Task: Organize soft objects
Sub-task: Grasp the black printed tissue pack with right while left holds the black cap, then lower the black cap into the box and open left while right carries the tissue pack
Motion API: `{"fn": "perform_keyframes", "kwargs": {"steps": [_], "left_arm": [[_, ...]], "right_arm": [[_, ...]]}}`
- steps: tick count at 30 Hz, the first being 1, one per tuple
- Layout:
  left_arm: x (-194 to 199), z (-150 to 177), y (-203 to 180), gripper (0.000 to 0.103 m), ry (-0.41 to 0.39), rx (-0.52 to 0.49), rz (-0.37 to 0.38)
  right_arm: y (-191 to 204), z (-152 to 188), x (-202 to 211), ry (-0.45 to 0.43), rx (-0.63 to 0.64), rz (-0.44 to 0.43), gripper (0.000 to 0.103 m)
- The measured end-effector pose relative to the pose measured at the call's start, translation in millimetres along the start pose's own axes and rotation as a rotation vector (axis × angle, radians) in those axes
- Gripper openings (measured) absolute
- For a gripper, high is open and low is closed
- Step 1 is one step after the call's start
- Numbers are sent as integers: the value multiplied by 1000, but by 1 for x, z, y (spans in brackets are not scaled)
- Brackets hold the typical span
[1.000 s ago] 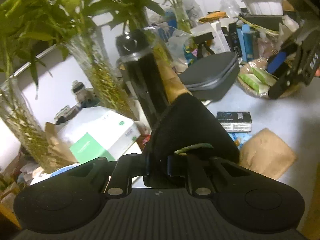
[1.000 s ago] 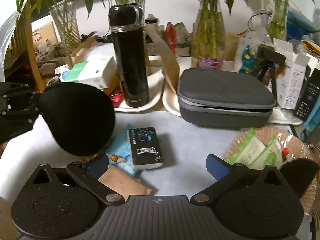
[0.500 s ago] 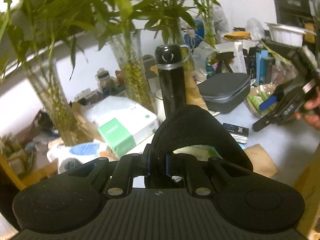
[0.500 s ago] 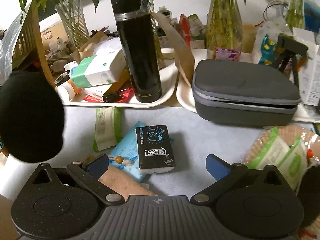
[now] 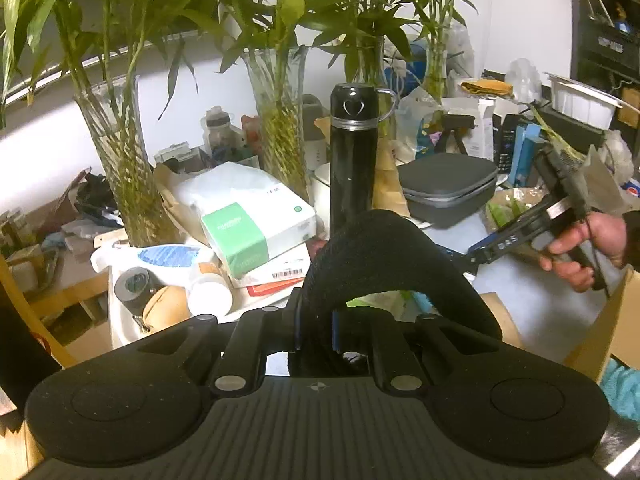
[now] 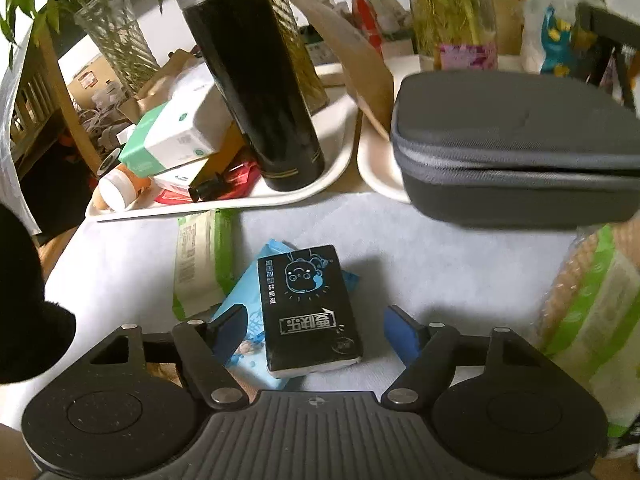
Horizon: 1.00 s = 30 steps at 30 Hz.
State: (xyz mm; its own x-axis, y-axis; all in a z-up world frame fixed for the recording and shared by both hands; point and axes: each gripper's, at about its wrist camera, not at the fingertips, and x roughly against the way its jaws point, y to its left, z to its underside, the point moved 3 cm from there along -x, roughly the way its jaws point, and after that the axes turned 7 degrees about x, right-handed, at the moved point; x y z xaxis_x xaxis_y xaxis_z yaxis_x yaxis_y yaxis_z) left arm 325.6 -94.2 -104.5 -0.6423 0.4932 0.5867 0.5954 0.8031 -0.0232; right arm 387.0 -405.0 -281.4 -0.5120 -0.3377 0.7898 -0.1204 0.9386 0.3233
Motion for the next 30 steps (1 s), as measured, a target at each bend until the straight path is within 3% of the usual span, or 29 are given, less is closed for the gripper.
{"fn": "perform_keyframes", "kwargs": {"steps": [1, 14, 30], "left_arm": [[2, 0, 0, 13, 1, 1, -1], [27, -7, -8, 13, 9, 51, -16], [93, -20, -37, 13, -21, 72, -19]], "right_arm": [[1, 1, -2, 12, 3, 0, 54], [24, -3, 43, -17, 94, 87, 52], [76, 0, 173, -105, 131, 133, 52]]}}
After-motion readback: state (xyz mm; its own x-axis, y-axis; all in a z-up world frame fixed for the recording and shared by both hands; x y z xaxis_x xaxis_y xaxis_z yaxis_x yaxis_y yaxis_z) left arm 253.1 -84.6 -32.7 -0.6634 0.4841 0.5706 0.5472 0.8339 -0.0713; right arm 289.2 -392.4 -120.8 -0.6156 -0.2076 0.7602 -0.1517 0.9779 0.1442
